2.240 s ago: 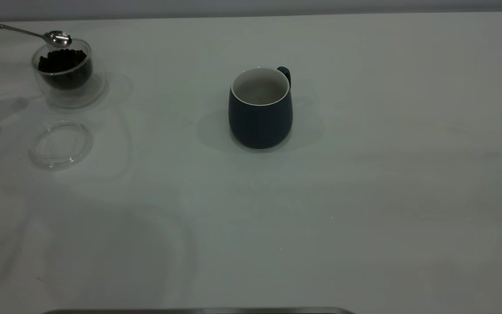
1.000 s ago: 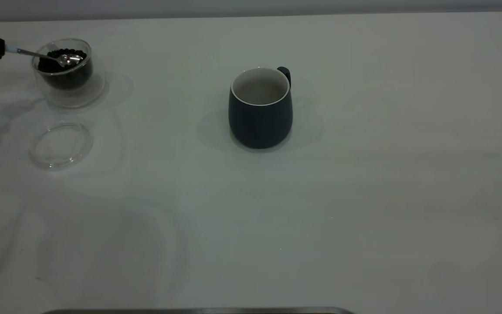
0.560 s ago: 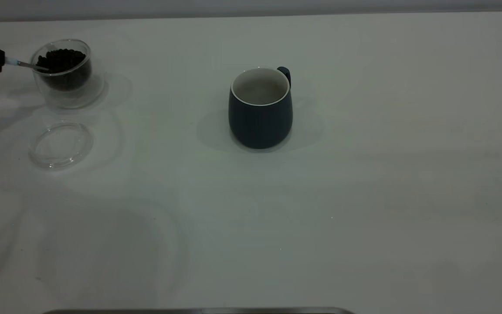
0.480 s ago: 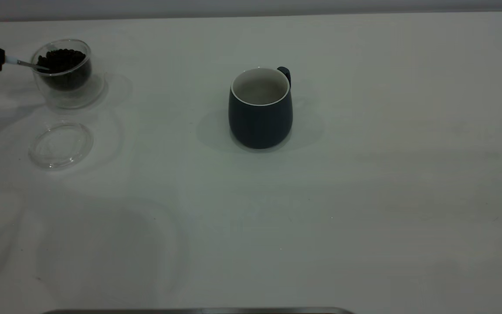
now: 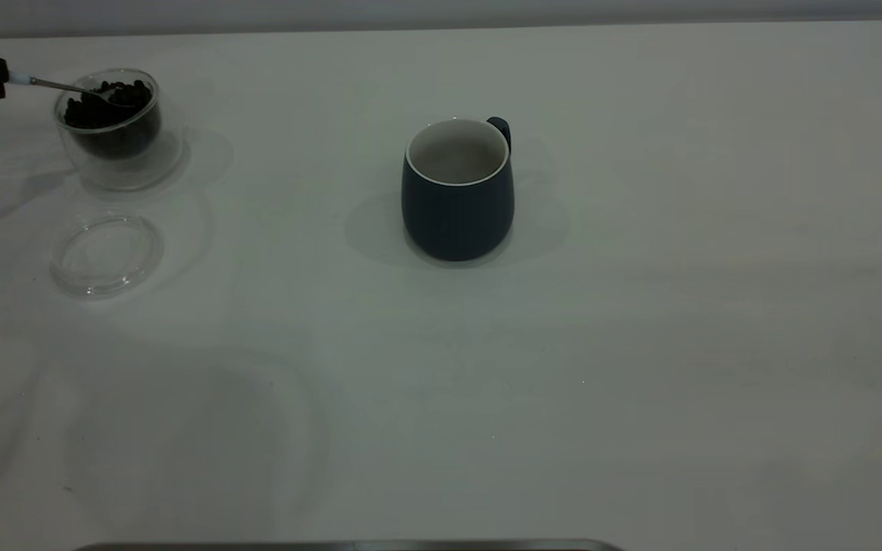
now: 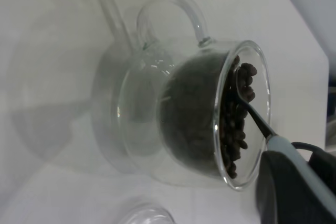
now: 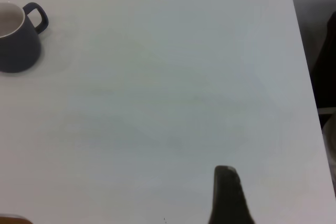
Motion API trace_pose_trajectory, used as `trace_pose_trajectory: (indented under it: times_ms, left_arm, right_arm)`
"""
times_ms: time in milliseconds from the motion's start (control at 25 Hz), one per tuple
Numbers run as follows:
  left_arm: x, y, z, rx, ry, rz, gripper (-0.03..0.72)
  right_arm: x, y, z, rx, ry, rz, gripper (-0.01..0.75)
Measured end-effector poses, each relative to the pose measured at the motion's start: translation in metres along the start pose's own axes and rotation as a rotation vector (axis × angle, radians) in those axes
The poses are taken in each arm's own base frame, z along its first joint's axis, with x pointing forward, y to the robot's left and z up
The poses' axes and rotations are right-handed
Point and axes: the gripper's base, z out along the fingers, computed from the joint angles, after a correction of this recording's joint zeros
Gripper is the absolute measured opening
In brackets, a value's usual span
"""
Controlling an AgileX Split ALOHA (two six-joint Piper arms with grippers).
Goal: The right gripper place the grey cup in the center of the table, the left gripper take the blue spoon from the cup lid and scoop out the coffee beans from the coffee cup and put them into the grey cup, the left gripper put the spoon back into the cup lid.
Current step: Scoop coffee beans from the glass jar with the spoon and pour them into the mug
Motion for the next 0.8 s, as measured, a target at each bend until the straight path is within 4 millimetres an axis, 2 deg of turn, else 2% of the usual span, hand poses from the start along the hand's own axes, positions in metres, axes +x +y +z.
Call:
trace_pose_trajectory:
  times_ms: [360, 800]
  left_arm:
    - [0.002, 0.0, -0.005, 0.037, 0.021, -0.059, 0.126]
    - [0.005, 0.009, -0.031, 0.088, 0.03, -0.088, 0.126]
  right_arm:
    - [0.0, 0.0, 0.0, 0.0, 0.0, 0.0, 0.461]
    - [0.0, 0.0, 0.0, 0.0, 0.0, 0.0, 0.461]
